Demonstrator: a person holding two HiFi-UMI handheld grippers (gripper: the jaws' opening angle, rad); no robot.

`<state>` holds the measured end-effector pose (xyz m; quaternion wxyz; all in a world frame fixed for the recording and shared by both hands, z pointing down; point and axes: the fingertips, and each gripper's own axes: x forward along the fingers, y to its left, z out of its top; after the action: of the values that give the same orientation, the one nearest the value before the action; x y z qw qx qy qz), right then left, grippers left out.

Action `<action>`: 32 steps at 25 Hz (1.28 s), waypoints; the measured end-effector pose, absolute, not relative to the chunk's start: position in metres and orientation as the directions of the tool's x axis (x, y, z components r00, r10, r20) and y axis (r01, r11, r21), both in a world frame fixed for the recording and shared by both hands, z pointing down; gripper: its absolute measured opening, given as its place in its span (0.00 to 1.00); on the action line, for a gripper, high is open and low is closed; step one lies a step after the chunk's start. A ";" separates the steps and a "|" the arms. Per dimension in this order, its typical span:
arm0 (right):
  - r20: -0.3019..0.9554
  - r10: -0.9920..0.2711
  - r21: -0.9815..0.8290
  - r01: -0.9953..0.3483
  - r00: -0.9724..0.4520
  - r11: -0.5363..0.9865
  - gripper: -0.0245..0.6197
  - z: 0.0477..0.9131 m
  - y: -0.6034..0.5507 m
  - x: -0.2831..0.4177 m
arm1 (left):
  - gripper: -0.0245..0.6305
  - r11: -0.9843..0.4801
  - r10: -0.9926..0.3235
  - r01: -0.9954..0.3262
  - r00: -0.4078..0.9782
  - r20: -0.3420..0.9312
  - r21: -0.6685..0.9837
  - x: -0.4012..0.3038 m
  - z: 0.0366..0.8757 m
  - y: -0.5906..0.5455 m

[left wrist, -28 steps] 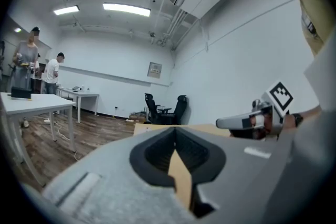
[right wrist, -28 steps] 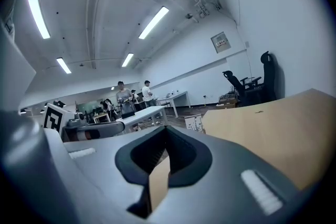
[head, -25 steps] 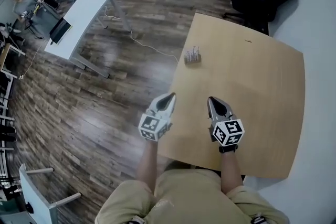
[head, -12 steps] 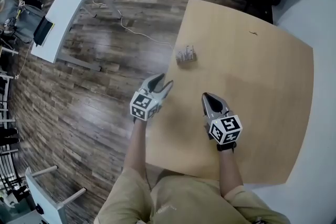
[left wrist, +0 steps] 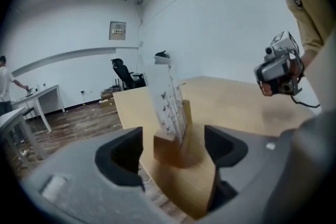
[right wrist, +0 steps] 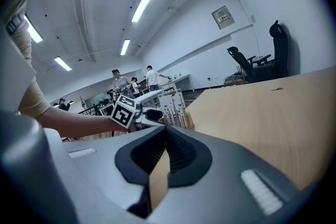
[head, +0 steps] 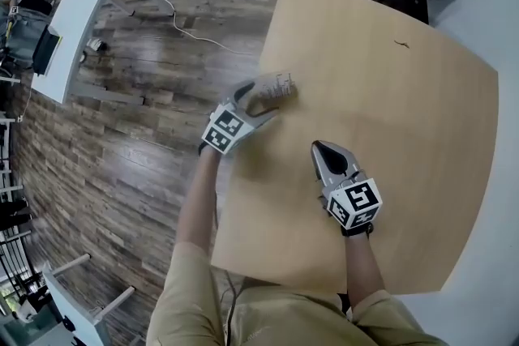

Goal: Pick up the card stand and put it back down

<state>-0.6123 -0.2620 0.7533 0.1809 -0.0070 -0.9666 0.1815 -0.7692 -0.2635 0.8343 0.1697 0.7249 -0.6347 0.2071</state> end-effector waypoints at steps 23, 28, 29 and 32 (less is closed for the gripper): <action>0.287 -0.022 -0.413 -0.145 -0.958 0.899 0.05 0.699 -0.252 -0.559 | 0.16 -0.164 -0.844 -0.986 0.147 0.516 0.014 -0.679 0.781 -0.251; 0.245 -0.058 -0.388 -0.153 -0.968 0.909 0.05 0.642 -0.217 -0.544 | 0.16 0.013 -0.856 -1.000 0.001 0.517 0.024 -0.652 0.726 -0.191; 0.232 -0.065 -0.380 -0.152 -0.971 0.912 0.05 0.629 -0.211 -0.541 | 0.16 0.042 -0.861 -0.999 -0.026 0.508 0.020 -0.647 0.711 -0.180; 0.198 -0.083 -0.343 -0.148 -0.977 0.927 0.05 0.595 -0.189 -0.526 | 0.16 0.111 -0.889 -0.994 -0.089 0.449 0.023 -0.628 0.663 -0.150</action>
<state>-0.5260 -0.1892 0.5953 0.0905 0.0591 -0.9775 0.1811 -0.6281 -0.1503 0.6631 0.1792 0.6506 -0.7235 0.1454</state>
